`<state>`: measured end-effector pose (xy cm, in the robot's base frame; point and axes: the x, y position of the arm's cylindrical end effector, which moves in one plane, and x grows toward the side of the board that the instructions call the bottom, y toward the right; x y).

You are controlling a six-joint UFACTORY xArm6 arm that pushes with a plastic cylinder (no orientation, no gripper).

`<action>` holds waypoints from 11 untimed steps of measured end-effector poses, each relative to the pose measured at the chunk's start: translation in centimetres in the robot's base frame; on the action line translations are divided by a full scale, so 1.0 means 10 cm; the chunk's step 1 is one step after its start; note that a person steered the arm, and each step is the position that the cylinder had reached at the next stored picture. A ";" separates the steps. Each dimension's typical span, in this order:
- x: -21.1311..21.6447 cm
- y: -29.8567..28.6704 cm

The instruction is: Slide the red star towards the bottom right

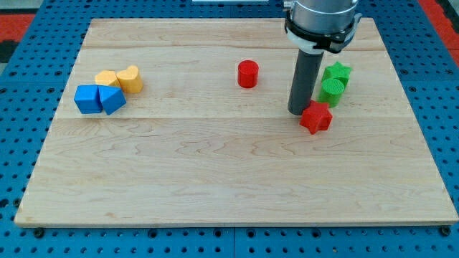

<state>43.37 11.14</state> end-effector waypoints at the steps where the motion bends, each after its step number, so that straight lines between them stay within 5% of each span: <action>1: 0.40 0.37; 2: 0.81 0.59; 3: 0.65 0.41; 5: 0.32 1.05; 7: 1.00 1.07; 10: 1.30 1.29; 11: 0.81 0.95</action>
